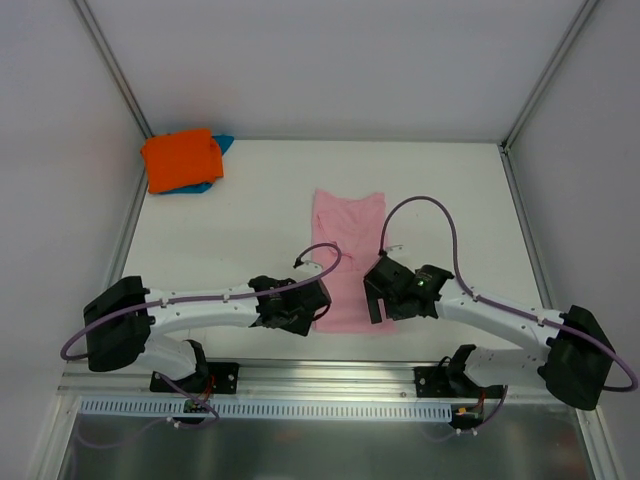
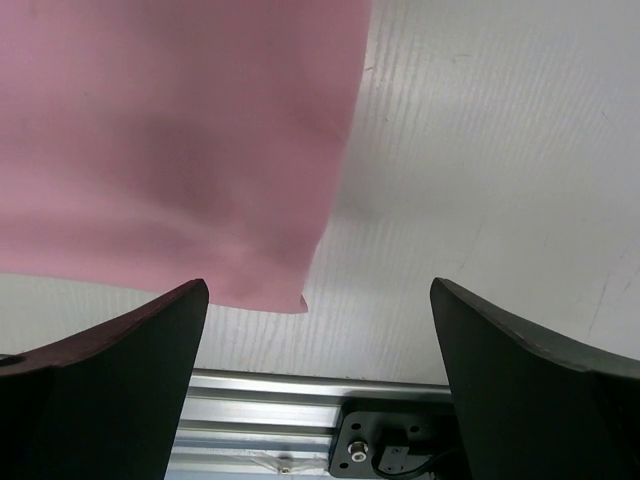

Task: Fold and stack the t-shirts
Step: Grab one side of the 2/3 rectangular tshirt with both arms

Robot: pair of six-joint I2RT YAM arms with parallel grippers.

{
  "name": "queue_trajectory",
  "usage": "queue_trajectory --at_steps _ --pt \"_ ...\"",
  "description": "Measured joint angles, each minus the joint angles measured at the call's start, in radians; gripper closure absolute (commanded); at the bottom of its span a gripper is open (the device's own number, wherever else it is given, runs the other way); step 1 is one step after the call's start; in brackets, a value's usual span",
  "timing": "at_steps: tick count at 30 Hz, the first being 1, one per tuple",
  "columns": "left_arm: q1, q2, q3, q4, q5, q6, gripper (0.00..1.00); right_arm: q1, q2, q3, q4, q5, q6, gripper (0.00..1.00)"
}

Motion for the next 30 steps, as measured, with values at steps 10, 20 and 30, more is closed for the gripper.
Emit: queue_trajectory --at_steps 10,20,30 --pt "-0.006 0.07 0.002 0.08 0.039 -0.035 0.53 0.008 0.008 -0.118 0.105 -0.034 0.065 0.28" --pt "-0.006 0.101 0.026 0.106 0.05 -0.04 0.53 0.019 -0.043 -0.176 0.123 -0.049 0.131 0.29" --pt "-0.019 0.111 0.059 0.118 0.058 -0.06 0.53 0.06 -0.041 -0.176 0.146 -0.054 0.179 0.3"
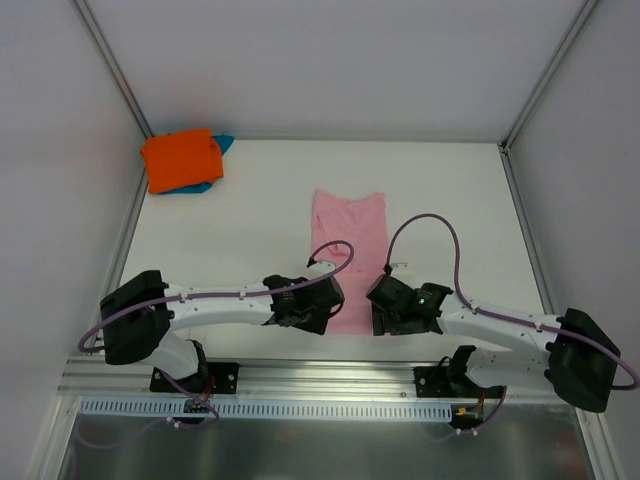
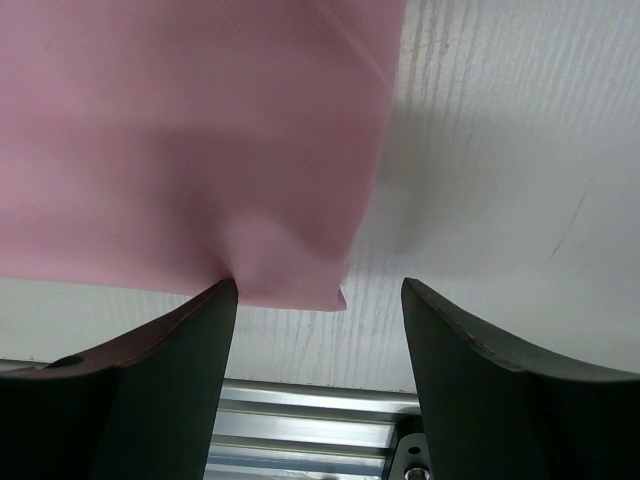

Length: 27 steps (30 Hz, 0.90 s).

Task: Fold and stack the t-shirts
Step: Grab one side of the 2/3 rectangular tshirt with both arms

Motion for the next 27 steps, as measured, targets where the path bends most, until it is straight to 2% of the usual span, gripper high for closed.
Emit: queue_trajectory --at_steps 18,19,21,22,26,27 --pt "-0.007 0.111 0.003 0.043 0.013 -0.027 0.54 0.033 0.035 -0.032 0.055 -0.003 0.043 0.32" --pt "-0.007 0.111 0.004 0.046 0.013 -0.028 0.54 0.033 0.035 -0.035 0.058 -0.004 0.044 0.34" --pt "-0.007 0.114 0.005 0.047 0.013 -0.028 0.54 0.033 0.035 -0.037 0.063 -0.004 0.045 0.48" --pt "-0.007 0.114 0.005 0.047 0.013 -0.028 0.55 0.033 0.035 -0.038 0.064 -0.004 0.046 0.6" --pt "-0.007 0.119 0.007 0.056 0.013 -0.034 0.77 0.033 0.035 -0.041 0.086 -0.012 0.057 0.69" --pt "-0.007 0.122 0.008 0.06 0.013 -0.035 0.78 0.034 0.035 -0.042 0.09 -0.014 0.059 0.69"
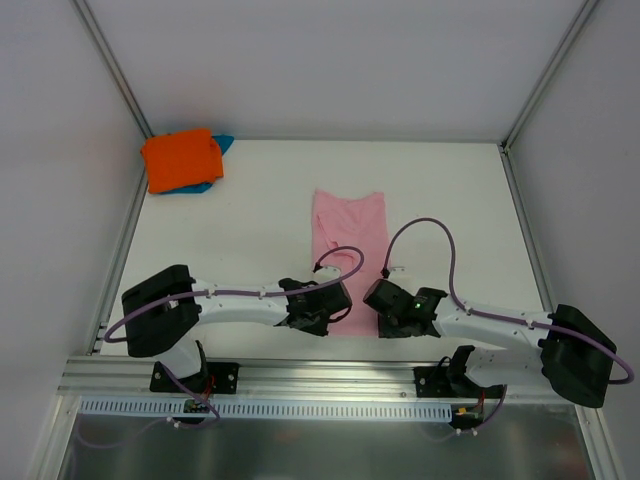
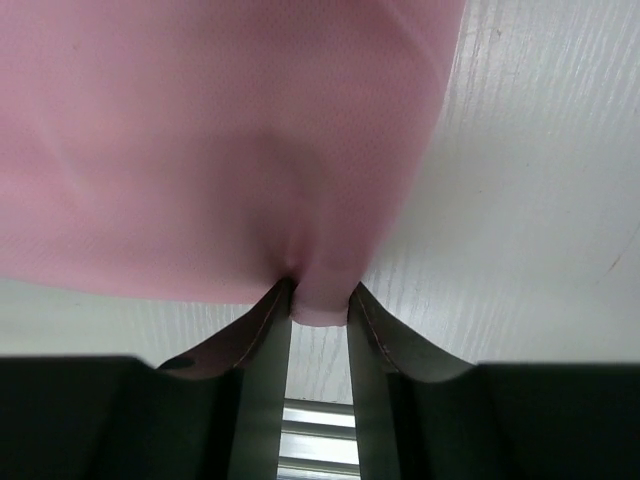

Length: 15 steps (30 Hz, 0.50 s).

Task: Fold and stack the t-shirts
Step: Grab one side of the 2/3 rectangular tshirt with both arms

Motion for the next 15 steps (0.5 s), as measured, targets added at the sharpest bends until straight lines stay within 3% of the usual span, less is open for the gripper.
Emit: queue_trajectory --at_steps 2,5,12,15 --pt "-0.003 0.005 0.002 0.011 0.001 -0.001 0.83 0.0 0.0 -0.001 0.005 -0.002 0.0 0.71" --pt "-0.006 0.011 0.006 0.02 0.002 -0.006 1.0 0.0 0.002 -0.002 0.01 -0.003 0.0 0.74" --pt "-0.006 0.016 0.011 0.027 0.003 -0.006 1.0 0.001 0.005 -0.003 0.028 -0.008 0.004 1.0" --pt "-0.006 0.016 0.011 0.027 0.003 -0.006 1.0 0.002 0.006 -0.003 0.031 -0.01 0.002 1.0"
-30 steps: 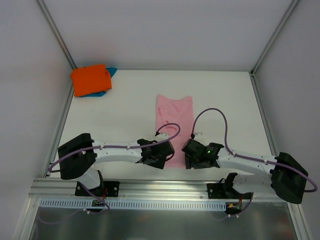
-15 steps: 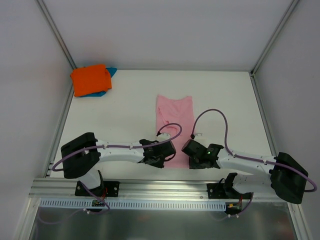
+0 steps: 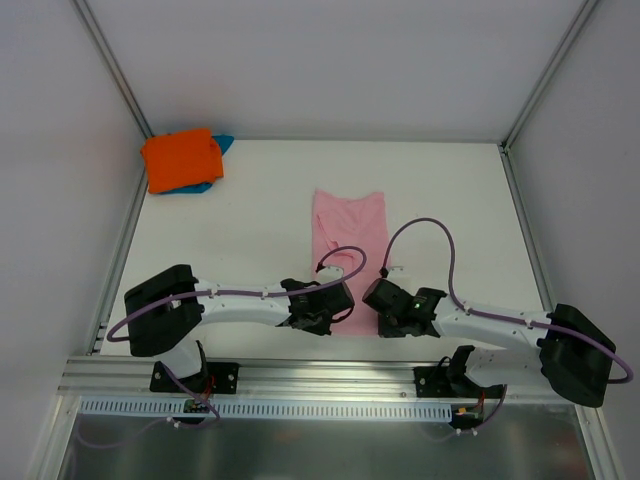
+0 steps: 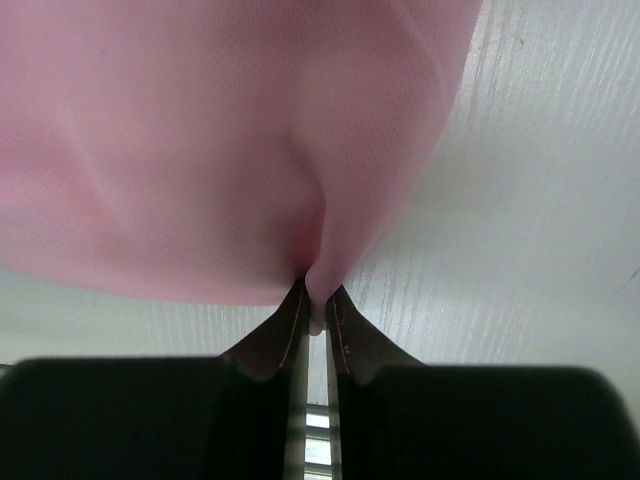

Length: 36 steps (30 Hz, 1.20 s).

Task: Fold and stack the t-shirts
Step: Grab one side of the 2/3 rectangular tshirt with both arms, then fold the long partially folded tshirt into a neat square

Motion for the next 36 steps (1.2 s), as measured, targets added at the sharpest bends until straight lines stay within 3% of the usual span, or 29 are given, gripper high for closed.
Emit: queue_trajectory --at_steps 9,18,26,36 --pt "-0.001 -0.021 -0.003 -0.021 -0.001 0.001 1.0 0.001 -0.023 0.0 -0.016 -0.002 0.0 1.0" --pt "-0.026 -0.175 -0.053 -0.064 -0.009 -0.016 1.0 0.027 -0.172 0.013 -0.107 0.005 0.011 0.99" --pt "-0.026 -0.213 0.055 -0.171 -0.064 0.011 1.0 0.026 -0.182 0.18 -0.229 0.056 -0.034 1.0" --pt "-0.023 -0.205 0.14 -0.23 -0.119 0.051 1.0 -0.029 -0.16 0.225 -0.263 0.063 -0.101 1.0"
